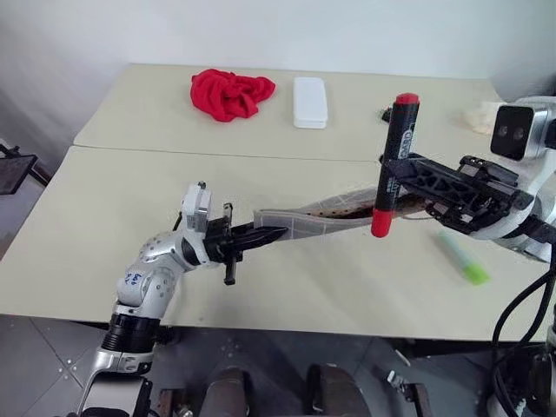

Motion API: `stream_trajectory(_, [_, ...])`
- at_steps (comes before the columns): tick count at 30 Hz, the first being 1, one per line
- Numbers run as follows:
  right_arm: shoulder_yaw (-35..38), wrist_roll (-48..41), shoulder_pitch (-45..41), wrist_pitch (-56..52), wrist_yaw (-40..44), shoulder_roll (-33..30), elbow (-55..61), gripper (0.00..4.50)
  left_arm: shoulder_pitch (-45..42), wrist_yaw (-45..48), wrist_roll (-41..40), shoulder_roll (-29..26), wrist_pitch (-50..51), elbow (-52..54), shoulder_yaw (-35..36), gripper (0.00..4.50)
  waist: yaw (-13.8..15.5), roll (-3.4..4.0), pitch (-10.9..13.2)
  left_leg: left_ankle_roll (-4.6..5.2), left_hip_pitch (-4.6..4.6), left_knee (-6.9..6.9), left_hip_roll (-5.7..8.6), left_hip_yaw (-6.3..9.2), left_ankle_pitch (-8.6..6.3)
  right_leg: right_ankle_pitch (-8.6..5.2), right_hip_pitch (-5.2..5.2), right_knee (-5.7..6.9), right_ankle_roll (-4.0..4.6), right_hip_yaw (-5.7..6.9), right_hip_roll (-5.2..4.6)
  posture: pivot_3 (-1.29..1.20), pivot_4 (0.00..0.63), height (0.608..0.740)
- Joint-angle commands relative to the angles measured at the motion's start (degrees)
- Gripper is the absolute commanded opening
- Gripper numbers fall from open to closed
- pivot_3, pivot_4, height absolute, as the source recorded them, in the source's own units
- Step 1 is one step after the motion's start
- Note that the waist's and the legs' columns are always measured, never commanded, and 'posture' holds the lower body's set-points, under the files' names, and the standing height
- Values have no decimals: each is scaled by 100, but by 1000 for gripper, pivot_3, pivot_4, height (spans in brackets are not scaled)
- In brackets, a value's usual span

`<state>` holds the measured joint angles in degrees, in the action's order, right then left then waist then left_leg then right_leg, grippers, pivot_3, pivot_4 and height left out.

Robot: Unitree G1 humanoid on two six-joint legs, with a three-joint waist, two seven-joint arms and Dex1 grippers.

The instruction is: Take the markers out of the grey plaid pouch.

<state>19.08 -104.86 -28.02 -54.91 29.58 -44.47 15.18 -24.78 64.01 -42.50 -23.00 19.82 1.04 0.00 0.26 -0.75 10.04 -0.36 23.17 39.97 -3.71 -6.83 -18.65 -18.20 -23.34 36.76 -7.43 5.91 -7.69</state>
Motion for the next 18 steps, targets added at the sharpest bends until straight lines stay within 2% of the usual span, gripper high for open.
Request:
stream_trajectory(1, [784, -814, -267, 761, -1046, 354, -130, 600, 50, -92, 461, -228, -405, -275, 274, 0, 1, 0, 0, 0, 0, 0, 1, -1, 0, 0, -1, 1, 0, -1, 0, 0, 150, 740])
stream_trajectory(5, [1433, -814, -851, 934, -2110, 1095, -456, 600, 89, -90, 624, -288, -634, -367, 259, 0, -10, 2, -1, -1, 0, 0, 0, -4, 0, 0, -4, 4, 0, -2, 2, 0, 150, 740])
stream_trajectory(8, [1629, -814, -890, 777, -2540, 1276, -516, 600, 74, -89, 589, -273, -696, -390, 247, 0, 10, 2, -1, -1, 2, -3, -1, -4, 1, 0, -6, 3, 0, -2, 3, 0, 150, 740])
stream_trajectory(12, [959, -813, -321, -315, -1918, 301, -404, 600, 78, -77, 588, -264, -723, -376, 179, 0, 104, 4, 0, 7, 9, -7, 1, -3, -4, 0, -5, -15, 0, 0, 2, 0, 150, 740])
stream_trajectory(15, [948, -814, -951, -411, -2458, 1351, -682, 600, 38, 1, 687, -264, -873, -394, 132, 0, 47, 2, 1, 10, 7, -9, -1, -9, -6, 1, -6, -22, -2, -3, 6, 0, 150, 740])
stream_trajectory(18, [665, -814, -706, -664, -2625, 1768, -518, 600, -30, -9, 700, -225, -941, -449, 140, 0, 10, 8, -1, 2, 4, -9, -5, -2, -1, 9, -12, -11, 6, -3, 14, 0, 150, 740])
